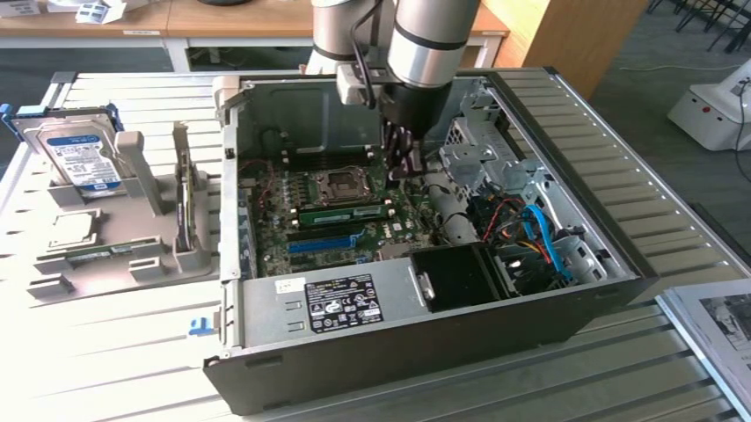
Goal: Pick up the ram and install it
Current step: 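Press down the ram until it locks into place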
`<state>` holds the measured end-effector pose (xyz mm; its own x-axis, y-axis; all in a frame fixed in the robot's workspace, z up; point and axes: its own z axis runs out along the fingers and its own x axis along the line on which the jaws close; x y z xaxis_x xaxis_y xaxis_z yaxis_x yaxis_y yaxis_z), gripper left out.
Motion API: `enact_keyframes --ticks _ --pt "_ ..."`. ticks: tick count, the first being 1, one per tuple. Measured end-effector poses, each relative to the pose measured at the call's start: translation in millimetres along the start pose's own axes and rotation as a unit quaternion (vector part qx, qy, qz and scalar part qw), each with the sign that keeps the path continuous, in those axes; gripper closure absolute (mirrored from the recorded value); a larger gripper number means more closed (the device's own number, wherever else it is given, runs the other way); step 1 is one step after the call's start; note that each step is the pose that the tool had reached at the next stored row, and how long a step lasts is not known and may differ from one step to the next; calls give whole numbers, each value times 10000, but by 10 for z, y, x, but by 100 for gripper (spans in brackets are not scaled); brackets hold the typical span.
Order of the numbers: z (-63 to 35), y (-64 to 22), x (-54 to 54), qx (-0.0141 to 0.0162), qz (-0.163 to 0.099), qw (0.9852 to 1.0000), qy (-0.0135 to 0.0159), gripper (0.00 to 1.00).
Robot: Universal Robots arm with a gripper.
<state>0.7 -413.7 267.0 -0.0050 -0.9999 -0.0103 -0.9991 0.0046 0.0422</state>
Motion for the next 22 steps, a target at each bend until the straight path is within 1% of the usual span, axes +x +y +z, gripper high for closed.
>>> enact_keyframes --ticks 22 --pt "302 -13 3 0 0 10000 0 90"
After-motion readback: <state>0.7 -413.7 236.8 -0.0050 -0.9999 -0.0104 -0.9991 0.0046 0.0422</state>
